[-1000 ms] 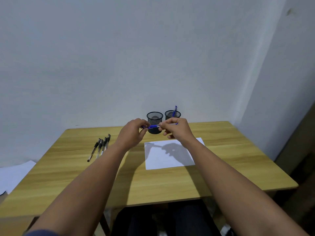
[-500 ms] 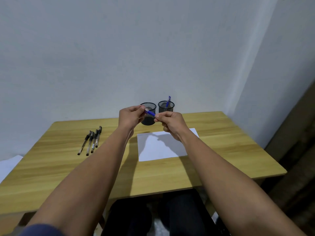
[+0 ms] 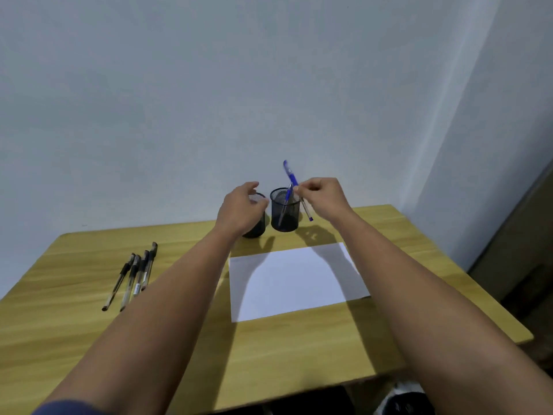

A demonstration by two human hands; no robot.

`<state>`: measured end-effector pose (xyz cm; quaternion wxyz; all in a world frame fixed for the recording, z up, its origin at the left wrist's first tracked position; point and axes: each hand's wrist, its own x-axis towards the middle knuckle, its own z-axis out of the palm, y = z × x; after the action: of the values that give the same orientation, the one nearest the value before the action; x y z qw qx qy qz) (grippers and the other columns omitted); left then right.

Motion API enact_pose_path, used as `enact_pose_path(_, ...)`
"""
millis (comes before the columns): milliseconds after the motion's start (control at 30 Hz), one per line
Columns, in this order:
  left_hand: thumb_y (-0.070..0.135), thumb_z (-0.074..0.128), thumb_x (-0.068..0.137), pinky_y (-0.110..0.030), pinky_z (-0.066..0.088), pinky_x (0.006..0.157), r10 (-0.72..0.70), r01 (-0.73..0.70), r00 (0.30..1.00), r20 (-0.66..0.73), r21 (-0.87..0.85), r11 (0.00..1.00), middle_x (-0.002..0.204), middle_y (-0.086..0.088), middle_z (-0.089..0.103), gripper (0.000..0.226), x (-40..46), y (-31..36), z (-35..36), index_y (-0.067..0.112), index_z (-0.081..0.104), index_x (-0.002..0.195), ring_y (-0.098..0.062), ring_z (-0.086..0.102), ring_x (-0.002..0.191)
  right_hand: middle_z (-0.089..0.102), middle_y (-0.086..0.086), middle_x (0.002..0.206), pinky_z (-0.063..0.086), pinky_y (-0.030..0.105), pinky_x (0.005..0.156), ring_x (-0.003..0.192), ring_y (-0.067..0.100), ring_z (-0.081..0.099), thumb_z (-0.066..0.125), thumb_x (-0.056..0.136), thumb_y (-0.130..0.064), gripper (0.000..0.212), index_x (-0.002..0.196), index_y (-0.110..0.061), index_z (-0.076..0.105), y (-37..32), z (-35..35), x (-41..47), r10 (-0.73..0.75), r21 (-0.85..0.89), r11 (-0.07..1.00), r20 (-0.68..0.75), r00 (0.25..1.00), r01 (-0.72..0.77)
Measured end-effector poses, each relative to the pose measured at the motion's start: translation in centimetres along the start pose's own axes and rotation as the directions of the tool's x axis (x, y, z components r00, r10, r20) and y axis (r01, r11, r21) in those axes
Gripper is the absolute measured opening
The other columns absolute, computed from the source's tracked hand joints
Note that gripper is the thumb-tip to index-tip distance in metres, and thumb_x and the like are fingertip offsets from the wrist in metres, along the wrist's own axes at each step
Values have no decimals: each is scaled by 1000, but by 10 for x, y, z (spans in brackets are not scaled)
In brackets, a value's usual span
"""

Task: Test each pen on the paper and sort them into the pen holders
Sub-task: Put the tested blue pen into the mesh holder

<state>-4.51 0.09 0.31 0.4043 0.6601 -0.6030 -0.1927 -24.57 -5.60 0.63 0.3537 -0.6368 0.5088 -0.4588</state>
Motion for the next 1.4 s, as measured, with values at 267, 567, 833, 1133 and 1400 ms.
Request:
enact_pose_path(267, 82, 52, 76, -50, 34, 99, 173, -193, 980, 96, 646, 738, 140, -1, 58, 85, 67, -19, 62, 27, 48, 140, -31, 43, 134, 79, -2, 85, 55, 27, 81, 84, 16, 73, 82, 90, -24, 10, 87, -15, 81, 24, 8, 82, -33, -67, 998, -179, 983, 21)
enact_pose_path(567, 81, 49, 75, -47, 33, 88, 197, -203, 976, 95, 724, 660, 110, 3, 70, 67, 90, -34, 82, 29, 63, 115, -29, 53, 115, 79, 5, 81, 57, 33, 73, 79, 23, 73, 83, 84, -28, 19, 69, -19, 76, 47, 39, 84, 61, -325, 941, -102, 993, -91)
enact_pose_path(833, 84, 48, 78, -52, 32, 103, 214, -206, 973, 82, 724, 659, 134, 0, 62, 80, 79, -26, 67, 23, 54, 129, -30, 40, 140, 77, 0, 85, 47, 28, 71, 83, 27, 69, 67, 92, -30, 17, 80, -21, 76, 24, 31, 61, 39, -372, 922, -188, 981, -108)
enact_pose_path(1133, 64, 37, 98, -50, 32, 105, 170, -114, 985, -10, 703, 702, 142, -1, 58, 61, 18, -30, -42, 22, 56, 138, -28, 38, 142, 72, -4, 81, 54, 32, 74, 85, 25, 69, 64, 92, -26, 22, 75, -15, 72, -23, 56, 3, -53, -370, 929, -96, 994, 14)
enact_pose_path(1400, 44, 49, 101, -49, 39, 104, -35, 74, 997, -70, 692, 719, 146, 0, 56, 46, -33, -112, -135, 25, 55, 143, -31, 46, 135, 69, -5, 76, 58, 36, 78, 85, 23, 69, 66, 90, -23, 21, 70, -21, 67, -50, 153, -54, -72, -388, 909, 211, 975, 151)
